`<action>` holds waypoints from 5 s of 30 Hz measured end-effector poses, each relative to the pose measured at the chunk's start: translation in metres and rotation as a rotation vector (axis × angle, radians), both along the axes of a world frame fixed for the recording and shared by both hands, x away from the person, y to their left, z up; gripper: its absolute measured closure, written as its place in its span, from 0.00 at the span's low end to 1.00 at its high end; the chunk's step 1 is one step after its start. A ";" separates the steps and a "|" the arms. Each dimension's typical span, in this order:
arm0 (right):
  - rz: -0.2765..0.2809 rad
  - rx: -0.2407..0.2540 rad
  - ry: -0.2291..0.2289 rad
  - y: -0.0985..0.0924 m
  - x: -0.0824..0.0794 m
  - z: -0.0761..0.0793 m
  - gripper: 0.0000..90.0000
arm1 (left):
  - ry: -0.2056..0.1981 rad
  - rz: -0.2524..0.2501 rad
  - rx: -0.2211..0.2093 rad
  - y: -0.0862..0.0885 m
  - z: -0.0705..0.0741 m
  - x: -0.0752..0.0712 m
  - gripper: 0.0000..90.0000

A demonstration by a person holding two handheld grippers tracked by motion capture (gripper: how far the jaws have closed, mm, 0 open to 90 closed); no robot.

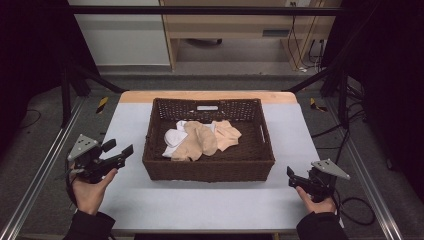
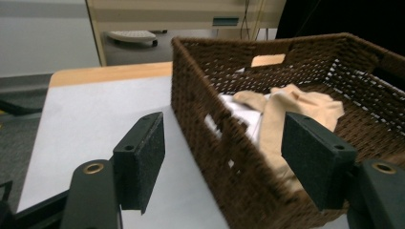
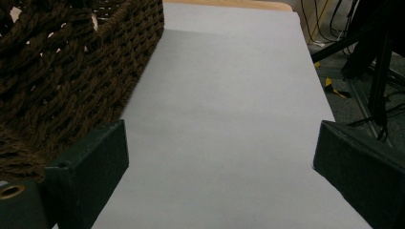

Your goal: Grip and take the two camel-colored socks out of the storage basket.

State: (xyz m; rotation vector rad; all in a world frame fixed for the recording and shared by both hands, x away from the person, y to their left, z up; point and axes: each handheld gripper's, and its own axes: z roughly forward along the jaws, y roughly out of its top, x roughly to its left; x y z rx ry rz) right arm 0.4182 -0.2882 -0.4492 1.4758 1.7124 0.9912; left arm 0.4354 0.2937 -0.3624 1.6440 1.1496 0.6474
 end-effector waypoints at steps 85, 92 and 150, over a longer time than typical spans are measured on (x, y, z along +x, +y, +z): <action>0.023 -0.036 0.031 0.003 0.008 -0.004 0.06 | 0.182 -0.137 0.297 -0.193 -0.046 0.144 0.50; 0.025 -0.039 0.036 0.003 0.008 -0.005 0.06 | 0.227 -0.165 0.359 -0.199 -0.053 0.143 0.57; 0.016 -0.046 0.037 0.001 0.006 -0.006 0.06 | -0.165 -0.219 -0.064 -0.143 0.064 0.075 0.96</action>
